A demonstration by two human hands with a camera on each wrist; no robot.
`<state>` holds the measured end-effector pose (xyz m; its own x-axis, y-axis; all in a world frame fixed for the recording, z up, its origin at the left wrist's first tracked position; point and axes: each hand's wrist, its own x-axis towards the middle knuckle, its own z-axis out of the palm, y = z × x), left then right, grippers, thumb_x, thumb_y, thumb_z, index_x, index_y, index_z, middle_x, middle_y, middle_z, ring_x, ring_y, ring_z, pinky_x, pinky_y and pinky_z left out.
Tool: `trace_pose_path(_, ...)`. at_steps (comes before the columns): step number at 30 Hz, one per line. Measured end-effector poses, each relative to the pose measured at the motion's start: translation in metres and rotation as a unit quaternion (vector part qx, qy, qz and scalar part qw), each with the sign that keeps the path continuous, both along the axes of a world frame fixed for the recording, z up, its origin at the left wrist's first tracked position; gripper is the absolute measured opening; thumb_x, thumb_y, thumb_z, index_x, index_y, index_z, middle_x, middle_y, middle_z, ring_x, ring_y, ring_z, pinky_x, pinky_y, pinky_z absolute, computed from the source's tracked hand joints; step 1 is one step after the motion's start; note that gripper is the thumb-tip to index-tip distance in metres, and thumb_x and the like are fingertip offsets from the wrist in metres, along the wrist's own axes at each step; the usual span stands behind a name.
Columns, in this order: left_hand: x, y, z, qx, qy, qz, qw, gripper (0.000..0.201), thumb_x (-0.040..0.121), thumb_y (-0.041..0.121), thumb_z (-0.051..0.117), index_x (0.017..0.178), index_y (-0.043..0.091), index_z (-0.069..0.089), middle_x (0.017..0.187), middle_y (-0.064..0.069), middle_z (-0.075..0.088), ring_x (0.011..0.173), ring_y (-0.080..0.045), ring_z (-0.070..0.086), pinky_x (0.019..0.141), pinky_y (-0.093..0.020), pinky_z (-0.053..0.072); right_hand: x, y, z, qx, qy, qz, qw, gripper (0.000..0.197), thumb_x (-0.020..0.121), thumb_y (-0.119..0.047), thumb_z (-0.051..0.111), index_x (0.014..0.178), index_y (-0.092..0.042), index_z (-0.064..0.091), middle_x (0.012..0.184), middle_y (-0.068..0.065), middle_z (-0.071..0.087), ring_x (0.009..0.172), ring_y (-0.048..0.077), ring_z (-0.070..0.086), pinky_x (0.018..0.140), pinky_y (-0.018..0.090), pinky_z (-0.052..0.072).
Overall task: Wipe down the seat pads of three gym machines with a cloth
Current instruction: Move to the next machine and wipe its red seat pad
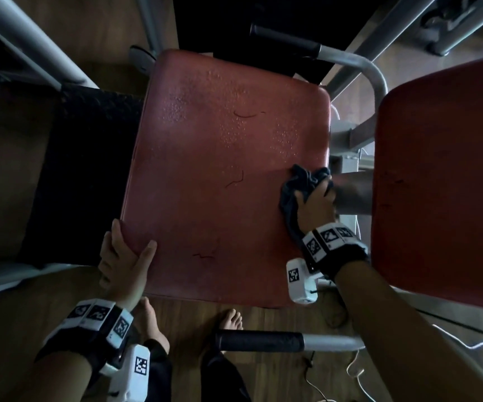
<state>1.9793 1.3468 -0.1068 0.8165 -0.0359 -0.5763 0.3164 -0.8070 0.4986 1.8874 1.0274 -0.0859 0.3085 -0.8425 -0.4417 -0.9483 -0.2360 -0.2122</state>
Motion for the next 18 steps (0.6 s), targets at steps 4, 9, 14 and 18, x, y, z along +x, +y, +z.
trace_pose_path(4, -0.001, 0.000, 0.000, 0.001, -0.001, 0.006, 1.000, 0.103, 0.058, 0.080, 0.032, 0.149, 0.043, 0.000, 0.159, -0.004, 0.007, 0.140, -0.040, 0.018, 0.110, -0.061, 0.018, -0.032, 0.023, -0.002, 0.002, 0.026, 0.051, 0.998, 0.078, 0.098, -0.043, 0.041, 0.153, -0.011, -0.004, 0.158, 0.017, 0.007, 0.137, 0.042, 0.028, 0.103, 0.058, 0.032)
trace_pose_path(9, 0.002, 0.002, 0.002, -0.011, 0.020, 0.012, 1.000, 0.101, 0.059, 0.079, 0.033, 0.148, 0.046, -0.002, 0.160, -0.001, 0.004, 0.142, -0.037, 0.015, 0.112, -0.059, 0.017, -0.005, -0.003, -0.014, -0.007, 0.021, 0.032, 0.999, 0.093, 0.090, -0.048, 0.054, 0.153, -0.008, -0.002, 0.154, 0.020, 0.016, 0.130, 0.044, 0.038, 0.102, 0.057, 0.037)
trace_pose_path(14, 0.003, 0.000, 0.004, -0.005, 0.029, 0.021, 0.999, 0.103, 0.057, 0.079, 0.033, 0.149, 0.046, -0.001, 0.160, -0.002, 0.004, 0.141, -0.040, 0.016, 0.112, -0.059, 0.017, -0.006, 0.002, -0.013, -0.005, 0.017, 0.027, 0.999, 0.083, 0.095, -0.046, 0.046, 0.153, -0.012, -0.002, 0.156, 0.018, 0.011, 0.136, 0.042, 0.029, 0.107, 0.059, 0.029)
trace_pose_path(18, 0.004, 0.000, 0.006, -0.010, 0.022, 0.018, 1.000, 0.100, 0.060, 0.079, 0.031, 0.148, 0.046, -0.002, 0.160, -0.001, 0.004, 0.142, -0.038, 0.016, 0.113, -0.056, 0.018, -0.016, 0.017, -0.013, -0.035, 0.063, 0.053, 0.996, 0.080, 0.097, -0.047, 0.040, 0.153, -0.013, -0.005, 0.157, 0.020, 0.006, 0.138, 0.042, 0.024, 0.105, 0.059, 0.029)
